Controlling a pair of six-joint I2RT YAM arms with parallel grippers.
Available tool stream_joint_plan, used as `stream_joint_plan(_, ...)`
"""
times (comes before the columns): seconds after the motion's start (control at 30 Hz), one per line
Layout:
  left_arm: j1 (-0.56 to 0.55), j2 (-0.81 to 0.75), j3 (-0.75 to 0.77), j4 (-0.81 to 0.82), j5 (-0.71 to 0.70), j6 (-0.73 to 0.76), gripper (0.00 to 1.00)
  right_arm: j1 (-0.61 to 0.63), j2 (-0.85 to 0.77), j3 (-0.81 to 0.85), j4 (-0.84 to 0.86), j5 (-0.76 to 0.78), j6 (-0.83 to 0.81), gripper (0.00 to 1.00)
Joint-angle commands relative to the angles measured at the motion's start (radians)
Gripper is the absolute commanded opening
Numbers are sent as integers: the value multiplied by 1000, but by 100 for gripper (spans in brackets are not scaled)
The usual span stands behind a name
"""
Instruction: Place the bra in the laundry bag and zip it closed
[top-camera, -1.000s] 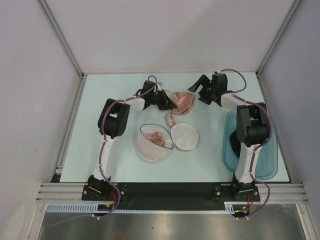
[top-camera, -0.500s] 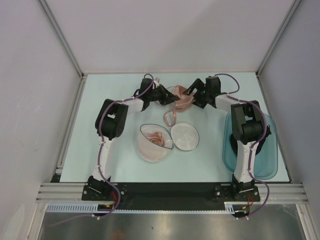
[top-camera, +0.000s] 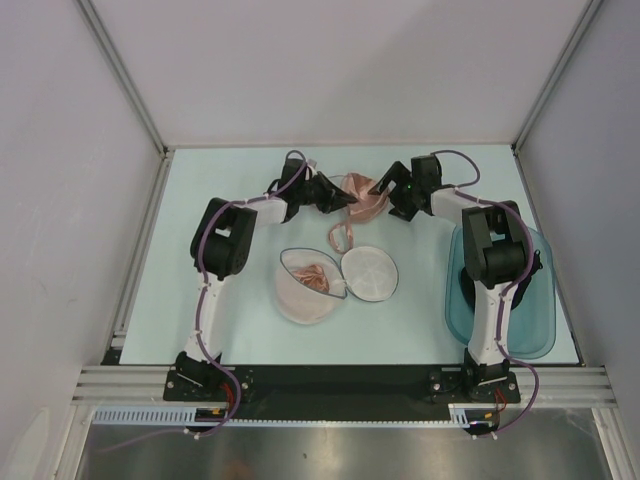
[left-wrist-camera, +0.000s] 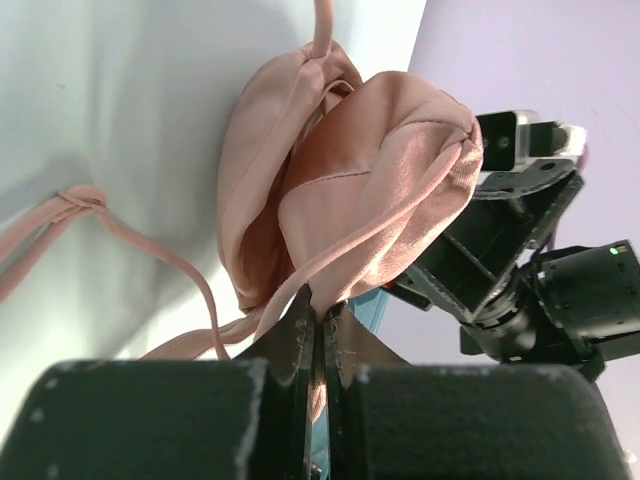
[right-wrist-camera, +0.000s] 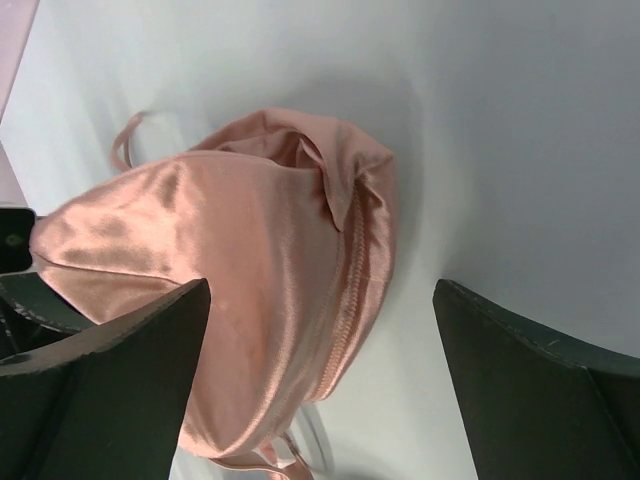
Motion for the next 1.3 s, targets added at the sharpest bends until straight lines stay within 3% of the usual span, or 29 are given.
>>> stream_joint_plan(0.0,-3,16,36,-20,-14,14,5,-8,28,85,-45,-19,-43,100)
stream_joint_plan(0.43,3,46,36,6,-14,-29,9,15,86,136,-77,-22,52,92)
stream_joint_plan(0.63,1,43,31,21,-6,-33,11,22,109,158,-51,-21,74,72)
stream_joint_plan(0.67,1,42,30,21,-6,-29,13,27,105,147,-31,-5,80,62)
stream_joint_plan(0.73,0,36,28,24,-3,-19,18,38,91,121,36,16,83,52)
stream_joint_plan(0.83,0,2,-1,41,-12,1,32,48,80,109,124,30,86,28)
stream_joint_plan(0.87,1,-9,-21,46,-15,16,36,50,72,107,134,36,87,15)
stream_joint_plan(0.93,9,-76,-55,47,-29,54,47,59,54,109,151,45,75,3)
stream_joint_plan(1.0,15,-150,-125,37,-63,91,55,67,8,109,154,53,55,0)
stream_joint_plan(1.03,20,-188,-147,18,-73,147,63,67,-10,112,138,56,40,0)
stream_joint_plan(1.1,23,-326,-193,-84,-118,224,71,73,-76,121,98,80,-40,0)
stream_joint_plan(1.27,18,-682,-364,-265,-222,427,75,71,-228,132,-106,76,-294,0)
